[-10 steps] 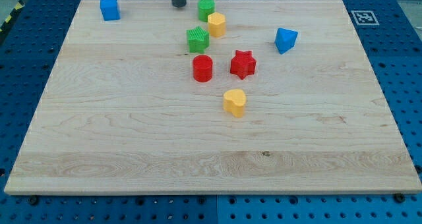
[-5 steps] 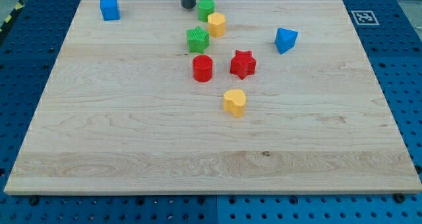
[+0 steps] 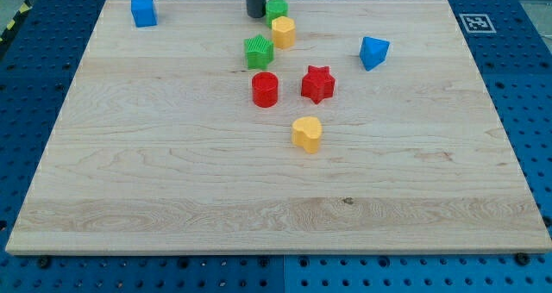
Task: Push the green circle to the top of the blue triangle
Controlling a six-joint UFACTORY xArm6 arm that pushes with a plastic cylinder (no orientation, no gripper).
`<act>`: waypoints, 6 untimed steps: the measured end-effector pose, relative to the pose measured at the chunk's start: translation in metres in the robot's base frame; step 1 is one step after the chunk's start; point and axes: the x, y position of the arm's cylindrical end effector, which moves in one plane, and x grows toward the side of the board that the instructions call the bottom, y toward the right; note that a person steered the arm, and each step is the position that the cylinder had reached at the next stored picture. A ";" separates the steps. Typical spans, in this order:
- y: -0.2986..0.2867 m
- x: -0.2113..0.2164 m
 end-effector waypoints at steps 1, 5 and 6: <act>0.021 0.012; 0.114 0.067; 0.114 0.103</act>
